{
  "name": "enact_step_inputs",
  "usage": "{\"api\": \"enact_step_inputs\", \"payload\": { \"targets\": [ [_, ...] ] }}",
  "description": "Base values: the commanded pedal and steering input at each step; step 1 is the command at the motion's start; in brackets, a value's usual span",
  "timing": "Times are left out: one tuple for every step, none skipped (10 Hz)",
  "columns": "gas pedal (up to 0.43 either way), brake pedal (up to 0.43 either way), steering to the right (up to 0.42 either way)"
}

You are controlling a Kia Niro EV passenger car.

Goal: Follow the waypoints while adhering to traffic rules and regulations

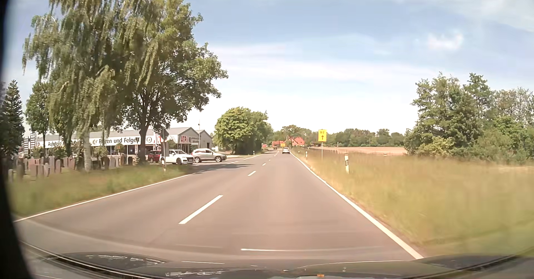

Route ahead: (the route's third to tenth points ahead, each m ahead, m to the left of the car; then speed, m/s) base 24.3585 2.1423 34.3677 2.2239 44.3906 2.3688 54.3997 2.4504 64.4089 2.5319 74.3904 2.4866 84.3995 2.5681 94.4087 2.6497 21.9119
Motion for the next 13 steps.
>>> {"api": "enact_step_inputs", "payload": {
  "targets": [
    [0.11,0.0,0.0],
    [0.028,0.0,0.0],
    [0.0,0.0,0.0],
    [0.0,0.0,0.0],
    [0.0,0.0,0.0],
    [0.0,0.0,0.0],
    [0.0,0.0,0.0],
    [0.0,0.0,0.0],
    [0.0,0.0,0.0],
    [0.0,0.0,0.0],
    [0.0,0.0,0.0],
    [0.0,0.0,0.0],
    [0.0,0.0,0.0]
  ]
}}
